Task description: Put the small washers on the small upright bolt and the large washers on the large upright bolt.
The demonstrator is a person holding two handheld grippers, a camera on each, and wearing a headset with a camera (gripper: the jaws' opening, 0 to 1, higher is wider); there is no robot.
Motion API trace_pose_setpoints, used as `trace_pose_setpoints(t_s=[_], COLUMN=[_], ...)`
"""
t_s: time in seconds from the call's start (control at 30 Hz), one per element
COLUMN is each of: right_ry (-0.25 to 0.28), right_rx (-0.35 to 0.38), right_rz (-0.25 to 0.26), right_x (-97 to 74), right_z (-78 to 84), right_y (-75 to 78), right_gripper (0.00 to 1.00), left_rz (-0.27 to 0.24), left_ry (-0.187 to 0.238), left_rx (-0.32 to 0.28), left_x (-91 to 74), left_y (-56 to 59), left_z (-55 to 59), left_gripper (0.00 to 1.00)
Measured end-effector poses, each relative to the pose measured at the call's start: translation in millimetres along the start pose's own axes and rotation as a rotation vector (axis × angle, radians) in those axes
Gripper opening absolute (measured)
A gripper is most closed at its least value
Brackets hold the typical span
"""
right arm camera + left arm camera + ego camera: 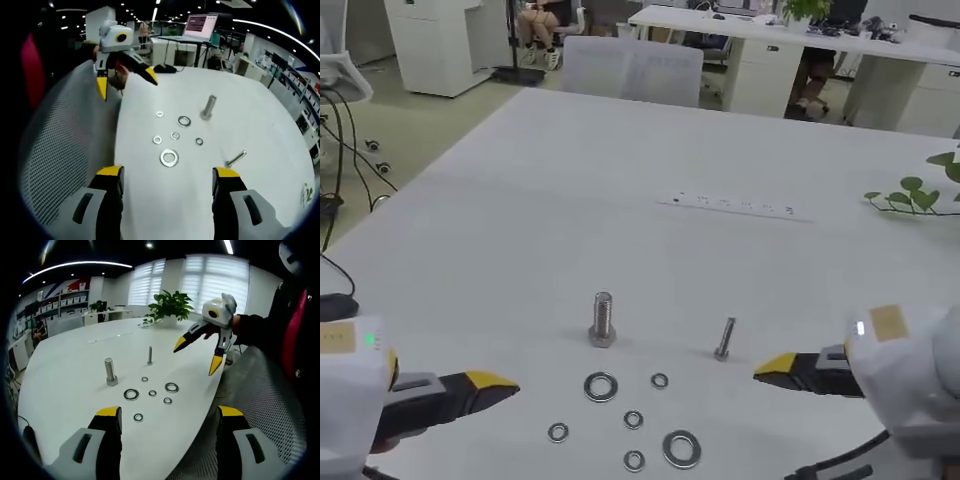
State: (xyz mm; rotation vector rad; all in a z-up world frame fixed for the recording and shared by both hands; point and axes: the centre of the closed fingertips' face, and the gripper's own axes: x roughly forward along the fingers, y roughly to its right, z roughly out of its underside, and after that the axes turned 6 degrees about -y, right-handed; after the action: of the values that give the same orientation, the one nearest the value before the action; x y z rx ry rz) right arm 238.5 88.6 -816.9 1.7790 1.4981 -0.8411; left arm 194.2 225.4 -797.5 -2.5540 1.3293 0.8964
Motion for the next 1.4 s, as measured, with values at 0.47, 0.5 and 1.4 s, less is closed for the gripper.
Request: trace_pose_setpoints(t_s=[0.47,0.5,1.4], right_ry=[-0.097,-0.108,-0.272], right_rx=[-0.112,-0.121,-0.251], right_rz=[-0.081,-0.088,-0.163], right_x=[22.8,24.7,48.0], right_z=[-7.0,-7.2,-4.5], right_y=[0.6,0.9,-1.6], right_gripper=[0.71,0.71,0.65], left_rz=[-0.021,-0.021,-0.090], left_ry=[0.007,0.006,0.040], left_rx=[-0.010,-0.008,0.026], left_x=[3.2,3.4,6.5], left_y=[0.9,1.8,-4.9], left_z=[-0.2,-0.9,-21.8], left_gripper=[0.76,0.75,0.71])
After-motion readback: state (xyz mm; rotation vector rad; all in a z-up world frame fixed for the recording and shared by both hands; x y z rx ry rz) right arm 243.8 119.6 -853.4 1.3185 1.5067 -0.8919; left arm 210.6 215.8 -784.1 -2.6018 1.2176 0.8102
